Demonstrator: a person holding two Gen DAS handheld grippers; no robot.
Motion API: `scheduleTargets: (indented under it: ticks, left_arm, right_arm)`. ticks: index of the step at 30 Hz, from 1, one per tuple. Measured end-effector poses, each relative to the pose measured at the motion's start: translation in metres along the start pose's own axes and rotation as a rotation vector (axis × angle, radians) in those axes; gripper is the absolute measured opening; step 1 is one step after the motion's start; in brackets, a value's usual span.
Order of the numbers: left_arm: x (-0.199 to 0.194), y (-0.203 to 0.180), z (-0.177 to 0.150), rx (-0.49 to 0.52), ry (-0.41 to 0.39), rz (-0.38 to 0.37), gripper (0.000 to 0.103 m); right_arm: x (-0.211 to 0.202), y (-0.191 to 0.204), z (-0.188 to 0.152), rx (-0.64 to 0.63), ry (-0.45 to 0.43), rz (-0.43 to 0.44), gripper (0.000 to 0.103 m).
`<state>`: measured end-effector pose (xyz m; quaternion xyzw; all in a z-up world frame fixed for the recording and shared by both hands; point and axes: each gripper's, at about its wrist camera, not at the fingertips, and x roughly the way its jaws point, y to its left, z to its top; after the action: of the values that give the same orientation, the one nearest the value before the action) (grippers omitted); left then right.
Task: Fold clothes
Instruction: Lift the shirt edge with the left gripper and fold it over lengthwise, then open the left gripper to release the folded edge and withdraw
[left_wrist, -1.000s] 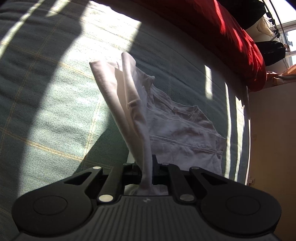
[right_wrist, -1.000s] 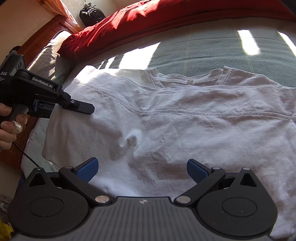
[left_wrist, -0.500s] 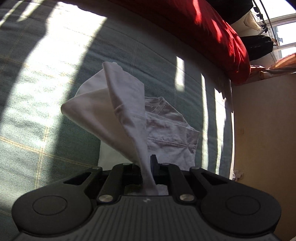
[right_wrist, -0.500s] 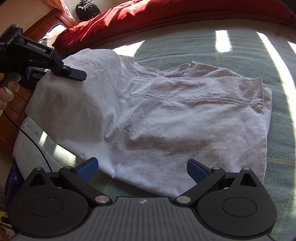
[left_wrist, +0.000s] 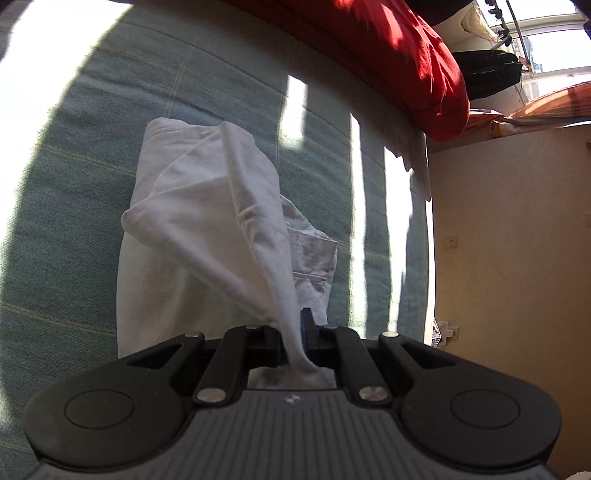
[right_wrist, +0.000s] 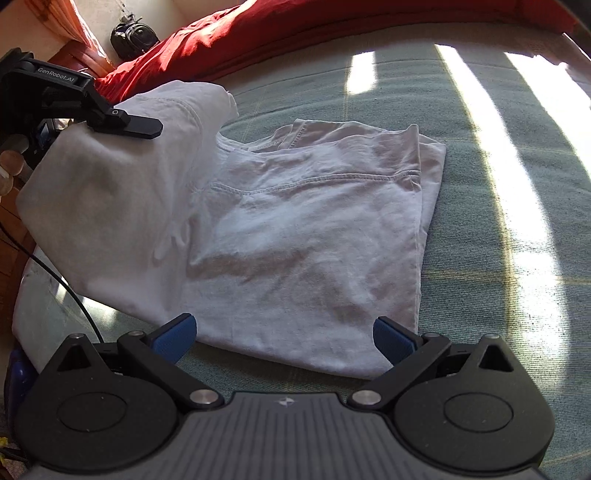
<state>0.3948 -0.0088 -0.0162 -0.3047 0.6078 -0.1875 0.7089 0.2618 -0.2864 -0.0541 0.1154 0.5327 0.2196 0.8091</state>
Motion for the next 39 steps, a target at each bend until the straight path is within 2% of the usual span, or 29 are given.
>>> scheduleTargets:
  ticks: [5,15,20,26,28,30,34,36,39]
  left_arm:
    - [0.034,-0.015,-0.005,0.035,0.021,0.002,0.007]
    - [0.089,-0.049,-0.012,0.168,0.018,0.061,0.007]
    - [0.109,-0.065,-0.020,0.276,0.026,0.132,0.007]
    - [0.134,-0.068,-0.032,0.328,0.056,0.185,0.007]
    - [0.141,-0.073,-0.035,0.348,0.052,0.196,0.010]
    - [0.144,-0.080,-0.041,0.408,0.045,0.218,0.021]
    - [0.149,-0.096,-0.053,0.544,0.029,0.269,0.027]
    - [0.150,-0.102,-0.058,0.602,0.036,0.276,0.036]
    - [0.155,-0.112,-0.065,0.696,0.044,0.302,0.042]
  right_arm:
    - [-0.007,-0.018,-0.004,0.042,-0.017,-0.016,0.103]
    - [-0.020,-0.052,-0.022,0.137,-0.027,-0.068,0.103]
    - [-0.022,-0.064,-0.022,0.164,-0.044,-0.084,0.103]
    - [-0.022,-0.070,-0.020,0.181,-0.058,-0.101,0.103]
    - [-0.022,-0.070,-0.020,0.184,-0.058,-0.106,0.103]
    - [-0.022,-0.071,-0.021,0.186,-0.057,-0.111,0.103]
    - [-0.023,-0.072,-0.022,0.191,-0.054,-0.121,0.103]
    - [-0.023,-0.073,-0.023,0.193,-0.053,-0.126,0.103]
    - [-0.023,-0.073,-0.024,0.197,-0.052,-0.133,0.103]
